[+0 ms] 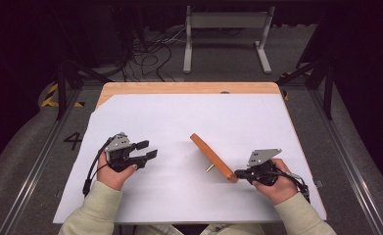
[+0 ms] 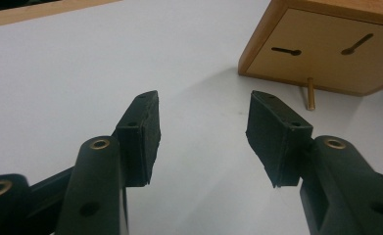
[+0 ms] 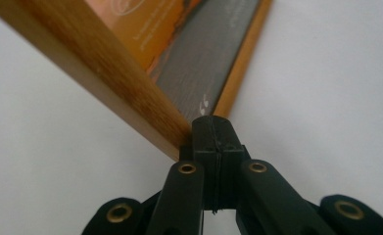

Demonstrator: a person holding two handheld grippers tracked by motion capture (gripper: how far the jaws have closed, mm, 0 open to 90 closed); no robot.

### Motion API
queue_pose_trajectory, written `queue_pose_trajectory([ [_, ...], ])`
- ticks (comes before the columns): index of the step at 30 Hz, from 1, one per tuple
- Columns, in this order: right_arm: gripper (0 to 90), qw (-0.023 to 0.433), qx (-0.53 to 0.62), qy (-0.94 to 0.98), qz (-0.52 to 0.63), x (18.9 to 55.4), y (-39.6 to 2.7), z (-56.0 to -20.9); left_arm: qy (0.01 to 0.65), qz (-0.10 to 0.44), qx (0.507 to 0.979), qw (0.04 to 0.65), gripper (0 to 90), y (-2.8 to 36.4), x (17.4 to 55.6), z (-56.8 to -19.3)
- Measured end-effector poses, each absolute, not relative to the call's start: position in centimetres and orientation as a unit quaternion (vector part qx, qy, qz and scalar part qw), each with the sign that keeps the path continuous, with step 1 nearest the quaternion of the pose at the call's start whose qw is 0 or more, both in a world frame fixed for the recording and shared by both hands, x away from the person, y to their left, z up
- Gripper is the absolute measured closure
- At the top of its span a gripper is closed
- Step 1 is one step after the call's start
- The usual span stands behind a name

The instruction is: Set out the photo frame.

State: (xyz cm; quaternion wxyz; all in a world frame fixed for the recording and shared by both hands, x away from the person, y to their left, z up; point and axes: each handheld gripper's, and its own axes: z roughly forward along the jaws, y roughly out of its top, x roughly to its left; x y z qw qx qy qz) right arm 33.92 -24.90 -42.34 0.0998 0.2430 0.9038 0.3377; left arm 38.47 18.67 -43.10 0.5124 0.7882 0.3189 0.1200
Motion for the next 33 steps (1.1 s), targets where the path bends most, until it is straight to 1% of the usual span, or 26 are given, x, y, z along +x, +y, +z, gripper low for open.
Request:
queue_pose_trajectory([
  [1,90.0,0.088,0.235,0.907,0.337,33.4,-24.5,-42.3,0.319,0.121,0.788,0.512,46.8,18.7,38.5,-43.1],
  [2,90.0,0.088,0.235,0.907,0.337,33.4,-24.5,-42.3,0.319,0.121,0.788,0.512,46.8,18.7,38.5,-43.1],
  [6,90.0,0.062,0.215,0.912,0.342,32.4,-23.4,-42.4,0.32,0.12,0.787,0.514,46.8,18.7,38.4,-43.1],
  [15,90.0,0.034,0.177,0.921,0.345,31.4,-20.8,-42.8,0.319,0.12,0.789,0.512,46.8,18.6,38.5,-43.1],
  [21,90.0,0.025,0.165,0.923,0.348,31.3,-19.6,-43.0,0.319,0.121,0.788,0.512,46.6,18.6,38.5,-43.1],
  [26,90.0,0.017,0.152,0.925,0.349,31.3,-17.8,-43.4,0.319,0.121,0.788,0.512,46.6,18.7,38.5,-43.1],
  [33,90.0,0.019,0.141,0.927,0.347,31.4,-17.4,-43.2,0.32,0.121,0.788,0.512,46.5,18.7,38.5,-43.1],
])
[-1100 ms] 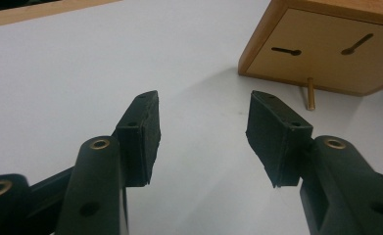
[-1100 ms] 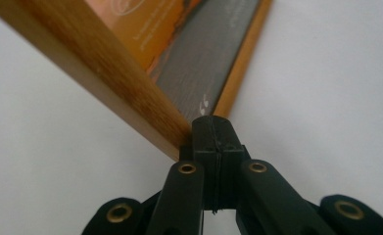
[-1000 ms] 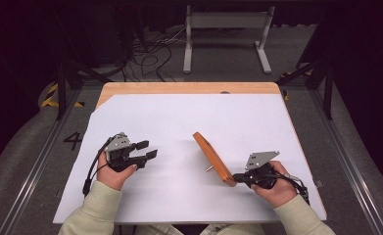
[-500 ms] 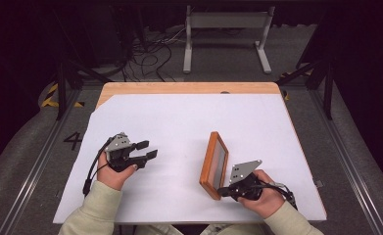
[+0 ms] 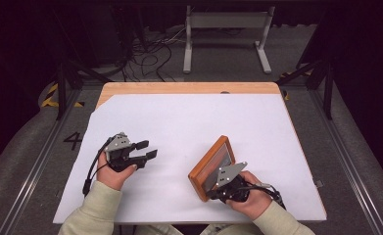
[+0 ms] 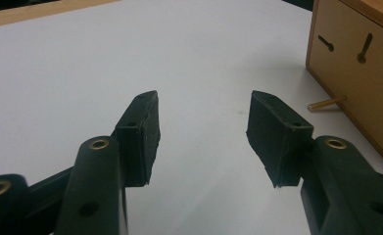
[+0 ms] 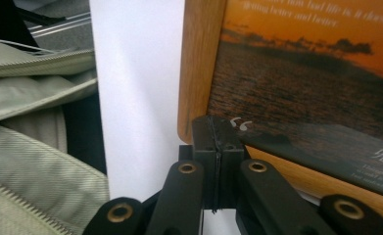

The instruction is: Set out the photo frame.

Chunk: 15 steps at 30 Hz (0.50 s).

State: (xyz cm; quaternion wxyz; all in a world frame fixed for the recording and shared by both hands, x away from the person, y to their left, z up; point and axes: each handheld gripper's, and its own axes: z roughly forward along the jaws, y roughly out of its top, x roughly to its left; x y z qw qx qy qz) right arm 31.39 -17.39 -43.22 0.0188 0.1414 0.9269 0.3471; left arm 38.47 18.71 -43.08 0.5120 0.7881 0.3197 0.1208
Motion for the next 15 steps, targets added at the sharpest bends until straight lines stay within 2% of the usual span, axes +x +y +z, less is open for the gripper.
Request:
queue_pose_trajectory([
  [5,84.9,0.046,0.14,0.922,0.357,31.6,-18.6,-40.8,0.32,0.12,0.789,0.511,46.2,18.7,38.5,-43.1],
  [7,76.5,0.063,0.129,0.922,0.36,32.1,-19.3,-38.3,0.32,0.121,0.788,0.513,46.2,18.6,38.5,-43.1],
  [12,69.1,0.082,0.112,0.926,0.352,33.0,-19.6,-35.1,0.32,0.12,0.788,0.512,46.2,18.7,38.5,-43.1],
  [15,59.9,0.091,0.1,0.929,0.343,34.3,-19.5,-33.5,0.32,0.119,0.789,0.512,46.1,18.7,38.5,-43.1],
])
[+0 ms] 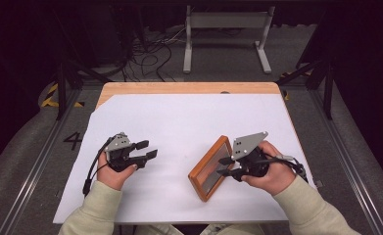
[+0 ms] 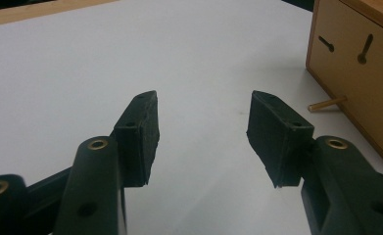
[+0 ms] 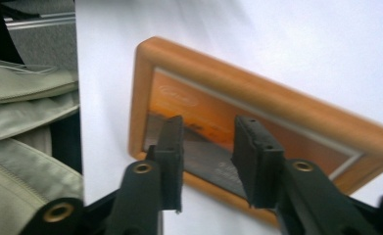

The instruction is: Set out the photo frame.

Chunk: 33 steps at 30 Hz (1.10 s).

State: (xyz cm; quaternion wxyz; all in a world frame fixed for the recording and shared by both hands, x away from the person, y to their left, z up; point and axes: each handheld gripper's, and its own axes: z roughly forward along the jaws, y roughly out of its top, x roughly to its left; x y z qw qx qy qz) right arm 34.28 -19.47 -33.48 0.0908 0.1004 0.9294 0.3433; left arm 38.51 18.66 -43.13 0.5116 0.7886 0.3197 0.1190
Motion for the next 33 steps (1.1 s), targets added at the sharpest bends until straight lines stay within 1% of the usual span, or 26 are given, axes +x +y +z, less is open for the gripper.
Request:
queue_pose_trajectory([
  [1,56.7,0.094,0.095,0.931,0.341,34.7,-19.4,-33.3,0.321,0.118,0.788,0.511,46.1,18.6,38.5,-43.2],
  [4,50.5,0.094,0.082,0.937,0.327,35.9,-18.8,-32.8,0.32,0.118,0.789,0.511,46.0,18.6,38.5,-43.2],
  [5,47.6,0.087,0.077,0.94,0.321,36.5,-18.5,-32.7,0.321,0.118,0.789,0.511,46.0,18.6,38.5,-43.2],
  [8,43.0,0.083,0.062,0.945,0.31,37.6,-17.7,-32.4,0.324,0.121,0.789,0.507,46.0,18.8,38.6,-43.2],
  [11,35.9,0.071,0.044,0.951,0.298,38.5,-16.8,-32.2,0.326,0.12,0.788,0.508,45.9,18.9,38.6,-43.2],
  [12,35.9,0.071,0.044,0.951,0.298,38.5,-16.8,-32.2,0.326,0.12,0.788,0.508,45.9,18.9,38.6,-43.2],
  [13,33.9,0.067,0.035,0.953,0.294,38.8,-16.5,-32.2,0.326,0.12,0.788,0.508,45.9,19.0,38.5,-43.2],
  [15,26.5,0.048,0.018,0.957,0.284,39.9,-15.7,-32.5,0.327,0.122,0.789,0.506,45.8,19.1,38.4,-43.3],
  [17,23.5,0.04,0.013,0.961,0.273,40.3,-15.4,-32.8,0.329,0.125,0.789,0.503,45.8,19.3,38.3,-43.3],
  [21,19.8,0.015,-0.002,0.966,0.259,41.0,-14.6,-33.7,0.331,0.13,0.788,0.502,45.8,19.7,38.2,-43.3],
  [24,18.1,0.007,-0.008,0.971,0.24,41.4,-14.1,-34.4,0.338,0.128,0.787,0.5,45.6,19.9,37.9,-43.4],
  [30,17.0,-0.01,-0.017,0.974,0.227,41.8,-13.4,-35.3,0.344,0.13,0.784,0.5,45.5,20.3,37.7,-43.4],
  [31,16.8,-0.027,-0.024,0.976,0.216,41.8,-13.1,-35.8,0.344,0.131,0.784,0.5,45.5,20.3,37.7,-43.4],
  [33,16.9,-0.032,-0.026,0.978,0.207,41.9,-12.9,-36.1,0.343,0.13,0.785,0.499,45.4,20.3,37.7,-43.4],
])
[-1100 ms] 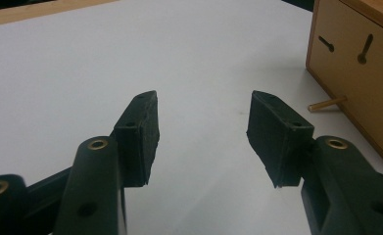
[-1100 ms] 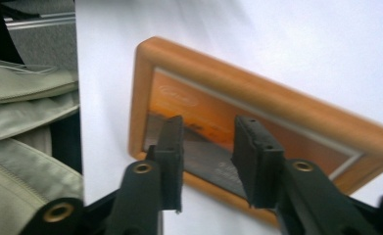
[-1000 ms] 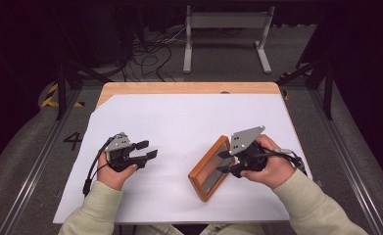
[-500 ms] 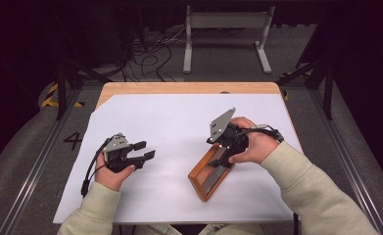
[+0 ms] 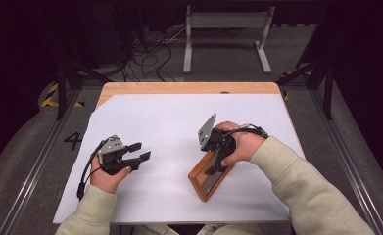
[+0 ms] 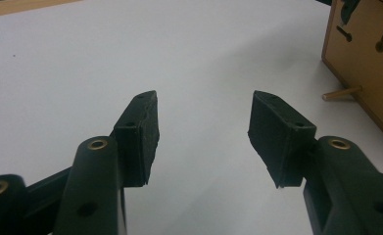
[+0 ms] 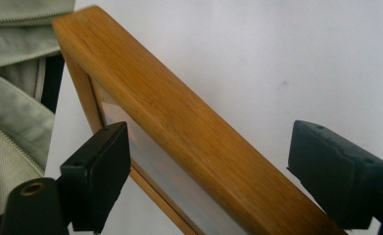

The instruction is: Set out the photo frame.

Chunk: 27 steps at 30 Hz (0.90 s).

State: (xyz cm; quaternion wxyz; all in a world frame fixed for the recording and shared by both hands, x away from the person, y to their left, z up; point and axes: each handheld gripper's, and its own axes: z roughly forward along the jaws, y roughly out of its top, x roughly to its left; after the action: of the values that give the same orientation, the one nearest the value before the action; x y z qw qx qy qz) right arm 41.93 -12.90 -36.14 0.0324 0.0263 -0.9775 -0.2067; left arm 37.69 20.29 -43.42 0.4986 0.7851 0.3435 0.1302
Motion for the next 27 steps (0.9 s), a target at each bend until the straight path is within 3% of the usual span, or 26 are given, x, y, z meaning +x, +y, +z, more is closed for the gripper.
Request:
queue_pose_trajectory([
  [6,17.5,0.047,0.027,-0.98,-0.192,42.2,-12.7,-36.7,0.342,0.132,0.785,0.499,45.3,20.3,37.7,-43.4],
  [11,24.4,0.05,0.043,-0.979,-0.194,42.1,-12.7,-36.5,0.342,0.133,0.785,0.499,45.4,20.3,37.7,-43.5],
  [14,32.1,0.053,0.055,-0.98,-0.185,42.0,-12.7,-36.1,0.341,0.132,0.787,0.497,45.4,20.2,37.7,-43.5],
  [21,64.9,0.075,0.065,-0.987,-0.127,41.6,-13.8,-35.2,0.341,0.13,0.788,0.496,45.5,20.1,37.7,-43.6],
  [24,69.9,0.093,0.053,-0.987,-0.124,41.2,-14.3,-35.0,0.339,0.131,0.788,0.496,45.5,20.1,37.8,-43.6],
  [27,70.2,0.076,0.043,-0.99,-0.109,40.6,-14.4,-34.5,0.34,0.131,0.788,0.497,45.6,20.0,37.8,-43.6],
])
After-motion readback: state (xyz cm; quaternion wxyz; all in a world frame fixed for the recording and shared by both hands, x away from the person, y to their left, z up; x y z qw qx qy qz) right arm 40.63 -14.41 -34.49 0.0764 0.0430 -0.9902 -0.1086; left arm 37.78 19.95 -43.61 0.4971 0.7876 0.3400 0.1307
